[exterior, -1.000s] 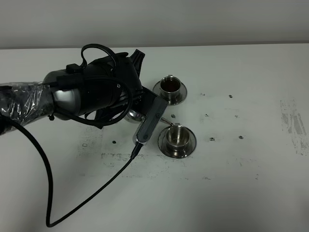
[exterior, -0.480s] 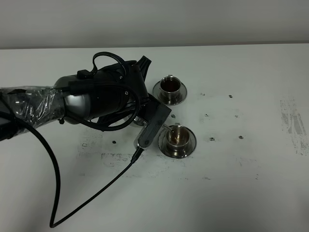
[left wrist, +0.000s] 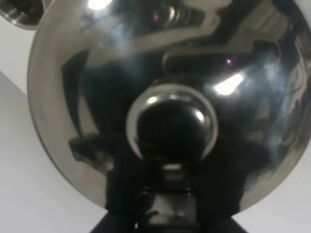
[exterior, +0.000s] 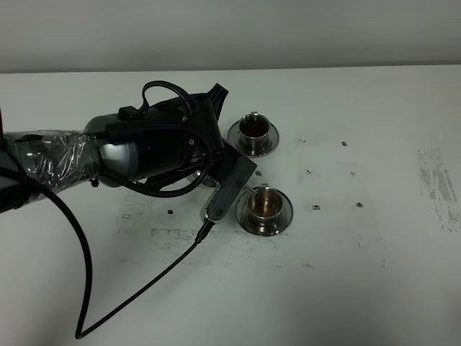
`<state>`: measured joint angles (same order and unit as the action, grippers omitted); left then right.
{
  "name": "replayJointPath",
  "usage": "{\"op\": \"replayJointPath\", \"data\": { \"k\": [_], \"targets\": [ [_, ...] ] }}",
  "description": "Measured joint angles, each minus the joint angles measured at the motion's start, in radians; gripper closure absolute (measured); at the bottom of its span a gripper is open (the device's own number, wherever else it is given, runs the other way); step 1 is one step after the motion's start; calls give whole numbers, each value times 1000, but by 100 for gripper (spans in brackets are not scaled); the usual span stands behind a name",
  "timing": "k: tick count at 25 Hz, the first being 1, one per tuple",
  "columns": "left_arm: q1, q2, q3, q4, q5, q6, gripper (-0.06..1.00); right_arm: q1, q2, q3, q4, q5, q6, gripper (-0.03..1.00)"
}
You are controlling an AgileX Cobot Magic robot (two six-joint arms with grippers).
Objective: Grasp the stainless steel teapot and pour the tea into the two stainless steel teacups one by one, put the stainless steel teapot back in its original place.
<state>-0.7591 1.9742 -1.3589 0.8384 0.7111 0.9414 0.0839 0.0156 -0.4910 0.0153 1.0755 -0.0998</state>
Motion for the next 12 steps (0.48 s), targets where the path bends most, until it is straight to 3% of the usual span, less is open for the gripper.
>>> {"op": "replayJointPath", "data": {
  "k": [12],
  "targets": [
    [-6, 0, 0, 59, -3, -1, 77, 0, 0, 0, 0, 0, 0, 38]
  ]
}}
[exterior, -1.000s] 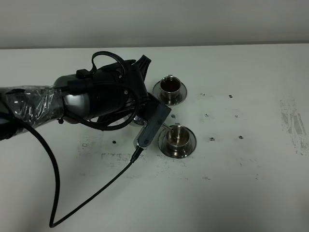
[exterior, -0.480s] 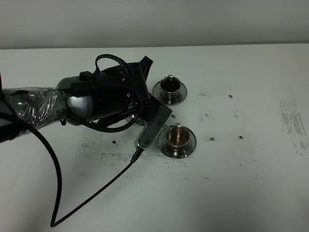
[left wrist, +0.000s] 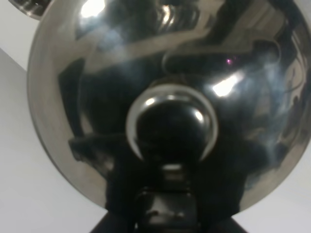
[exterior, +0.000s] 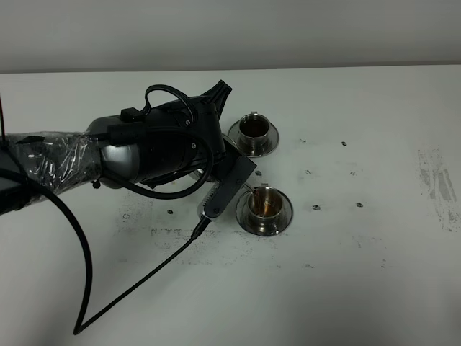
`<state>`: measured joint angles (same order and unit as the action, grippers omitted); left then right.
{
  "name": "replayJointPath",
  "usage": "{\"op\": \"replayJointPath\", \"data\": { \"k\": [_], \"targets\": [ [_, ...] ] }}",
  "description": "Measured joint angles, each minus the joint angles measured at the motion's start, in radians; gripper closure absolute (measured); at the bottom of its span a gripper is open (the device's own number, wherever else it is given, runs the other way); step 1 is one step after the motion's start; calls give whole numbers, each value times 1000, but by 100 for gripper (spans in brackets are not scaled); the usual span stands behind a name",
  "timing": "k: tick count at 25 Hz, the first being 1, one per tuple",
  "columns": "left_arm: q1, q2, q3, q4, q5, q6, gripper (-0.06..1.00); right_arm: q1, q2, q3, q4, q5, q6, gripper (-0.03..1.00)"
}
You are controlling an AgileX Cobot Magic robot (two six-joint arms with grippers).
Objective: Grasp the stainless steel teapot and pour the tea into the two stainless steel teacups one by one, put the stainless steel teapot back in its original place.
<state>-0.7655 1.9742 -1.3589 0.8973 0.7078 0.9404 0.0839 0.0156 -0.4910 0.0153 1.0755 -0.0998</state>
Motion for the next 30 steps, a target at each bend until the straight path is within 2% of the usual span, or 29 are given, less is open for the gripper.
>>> {"op": "replayJointPath", "data": {
  "k": [30],
  "targets": [
    [0, 0, 0, 52, -13, 0, 77, 0, 0, 0, 0, 0, 0, 38]
  ]
}}
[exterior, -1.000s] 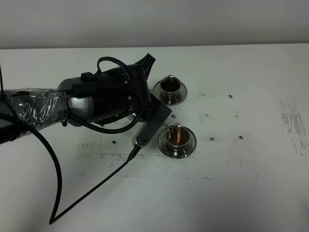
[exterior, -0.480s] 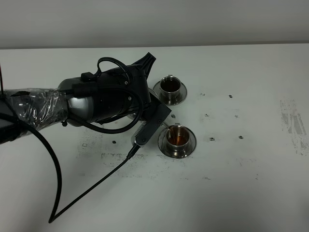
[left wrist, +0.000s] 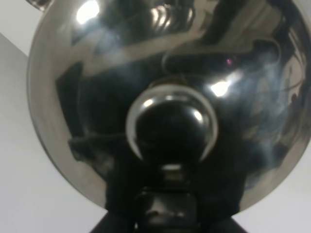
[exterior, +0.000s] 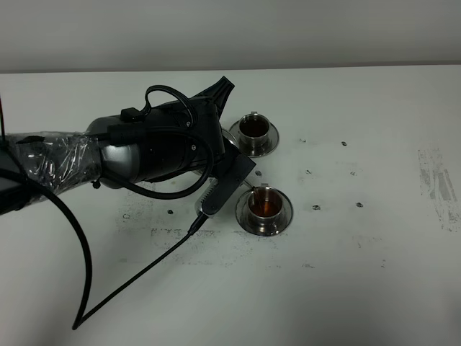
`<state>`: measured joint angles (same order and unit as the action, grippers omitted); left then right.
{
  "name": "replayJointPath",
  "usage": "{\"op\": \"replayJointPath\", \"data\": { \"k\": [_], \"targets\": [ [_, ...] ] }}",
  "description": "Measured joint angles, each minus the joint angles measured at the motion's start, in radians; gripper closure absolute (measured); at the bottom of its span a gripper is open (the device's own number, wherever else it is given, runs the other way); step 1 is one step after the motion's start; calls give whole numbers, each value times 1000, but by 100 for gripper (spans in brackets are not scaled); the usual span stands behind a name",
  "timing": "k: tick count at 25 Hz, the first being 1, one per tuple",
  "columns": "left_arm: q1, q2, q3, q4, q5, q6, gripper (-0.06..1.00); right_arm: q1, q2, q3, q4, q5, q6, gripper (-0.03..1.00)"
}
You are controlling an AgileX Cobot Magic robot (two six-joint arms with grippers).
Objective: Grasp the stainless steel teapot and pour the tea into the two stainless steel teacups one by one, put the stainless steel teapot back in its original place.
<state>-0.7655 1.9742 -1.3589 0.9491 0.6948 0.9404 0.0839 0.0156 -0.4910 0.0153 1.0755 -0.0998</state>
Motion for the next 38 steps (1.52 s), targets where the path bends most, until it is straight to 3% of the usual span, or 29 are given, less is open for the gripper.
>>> {"op": "replayJointPath", "data": {
  "k": [38],
  "targets": [
    [0, 0, 0, 38, -57, 0, 77, 0, 0, 0, 0, 0, 0, 38]
  ]
}}
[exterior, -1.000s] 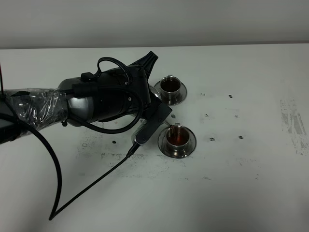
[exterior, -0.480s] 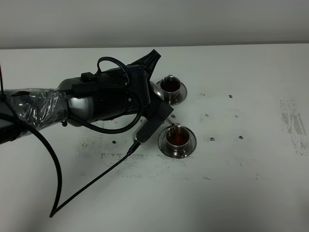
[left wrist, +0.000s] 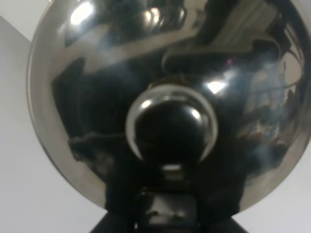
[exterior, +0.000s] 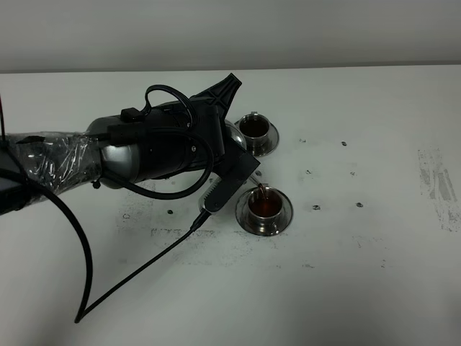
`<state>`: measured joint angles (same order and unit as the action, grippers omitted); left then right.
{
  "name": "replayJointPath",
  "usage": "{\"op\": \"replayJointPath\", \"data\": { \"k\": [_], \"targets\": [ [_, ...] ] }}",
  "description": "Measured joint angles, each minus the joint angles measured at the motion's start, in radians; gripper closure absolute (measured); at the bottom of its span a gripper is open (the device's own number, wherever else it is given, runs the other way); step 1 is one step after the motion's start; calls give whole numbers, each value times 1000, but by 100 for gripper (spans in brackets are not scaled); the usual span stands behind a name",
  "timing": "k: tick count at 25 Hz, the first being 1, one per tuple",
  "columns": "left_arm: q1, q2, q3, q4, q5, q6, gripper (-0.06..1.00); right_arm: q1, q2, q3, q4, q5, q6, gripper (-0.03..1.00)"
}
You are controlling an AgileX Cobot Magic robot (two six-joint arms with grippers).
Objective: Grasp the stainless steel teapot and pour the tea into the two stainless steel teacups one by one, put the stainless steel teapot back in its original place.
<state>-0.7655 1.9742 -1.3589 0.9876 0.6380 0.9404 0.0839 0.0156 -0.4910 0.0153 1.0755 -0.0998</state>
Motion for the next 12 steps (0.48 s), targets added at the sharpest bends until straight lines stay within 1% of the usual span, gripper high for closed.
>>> {"op": "replayJointPath", "data": {
  "k": [12],
  "targets": [
    [0, 0, 0, 30, -4, 0, 77, 0, 0, 0, 0, 0, 0, 38]
  ]
}}
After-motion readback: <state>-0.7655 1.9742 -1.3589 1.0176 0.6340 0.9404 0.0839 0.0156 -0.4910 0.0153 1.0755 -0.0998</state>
